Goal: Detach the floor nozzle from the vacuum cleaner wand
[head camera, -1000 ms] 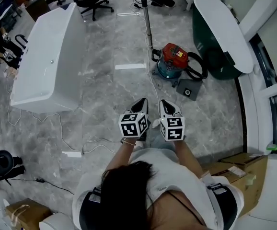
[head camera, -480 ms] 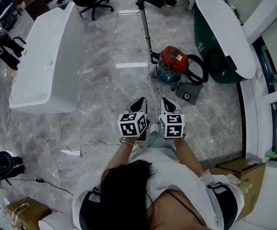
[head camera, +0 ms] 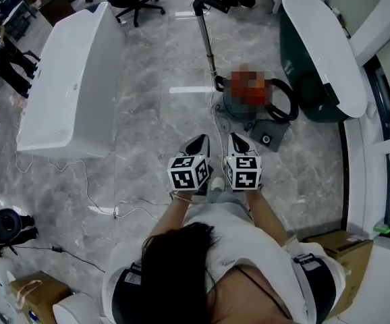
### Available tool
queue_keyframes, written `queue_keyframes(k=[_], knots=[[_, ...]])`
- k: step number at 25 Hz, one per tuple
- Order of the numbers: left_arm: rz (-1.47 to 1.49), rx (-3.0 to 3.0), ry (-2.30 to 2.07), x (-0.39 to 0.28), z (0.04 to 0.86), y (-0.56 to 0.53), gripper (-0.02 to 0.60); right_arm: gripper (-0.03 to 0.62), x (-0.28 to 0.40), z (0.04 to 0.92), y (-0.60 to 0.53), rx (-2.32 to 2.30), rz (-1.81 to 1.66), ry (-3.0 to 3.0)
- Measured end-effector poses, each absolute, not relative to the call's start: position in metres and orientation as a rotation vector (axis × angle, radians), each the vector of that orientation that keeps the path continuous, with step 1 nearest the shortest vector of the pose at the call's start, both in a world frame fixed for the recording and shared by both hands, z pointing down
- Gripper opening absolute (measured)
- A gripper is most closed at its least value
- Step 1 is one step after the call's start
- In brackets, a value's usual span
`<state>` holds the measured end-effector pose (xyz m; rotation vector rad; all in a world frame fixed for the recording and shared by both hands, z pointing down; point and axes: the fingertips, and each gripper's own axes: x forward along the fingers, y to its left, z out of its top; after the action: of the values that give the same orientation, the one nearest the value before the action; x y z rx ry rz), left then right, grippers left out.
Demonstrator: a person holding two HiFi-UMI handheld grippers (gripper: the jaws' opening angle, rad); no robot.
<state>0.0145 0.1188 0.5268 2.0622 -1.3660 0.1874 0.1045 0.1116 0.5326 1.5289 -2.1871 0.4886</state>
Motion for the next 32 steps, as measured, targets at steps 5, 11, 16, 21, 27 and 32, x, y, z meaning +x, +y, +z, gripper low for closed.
queue_keyframes(k=[5,11,16,21,27,32], knots=[[0.183,2.046,-1.404,0.018,0.527,0.109,0.011,0.015,0.104,0.535,0.101,1.481,0.481,-2.219],[0.171,2.025,-1.442,0.026,0.527,0.099,0.011,0.015,0.112,0.534,0.089,1.446,0.465,-2.250],[0.162,2.013,-1.455,0.038,0.529,0.091,0.011,0.015,0.122,0.536,0.081,1.424,0.458,-2.260],[0.158,2.006,-1.465,0.051,0.531,0.081,0.011,0.015,0.134,0.538,0.073,1.413,0.455,-2.264],[0.146,1.990,-1.482,0.056,0.532,0.073,0.011,0.015,0.141,0.542,0.066,1.395,0.453,-2.267],[0.138,1.979,-1.493,0.057,0.532,0.066,0.011,0.015,0.146,0.541,0.058,1.394,0.447,-2.268]])
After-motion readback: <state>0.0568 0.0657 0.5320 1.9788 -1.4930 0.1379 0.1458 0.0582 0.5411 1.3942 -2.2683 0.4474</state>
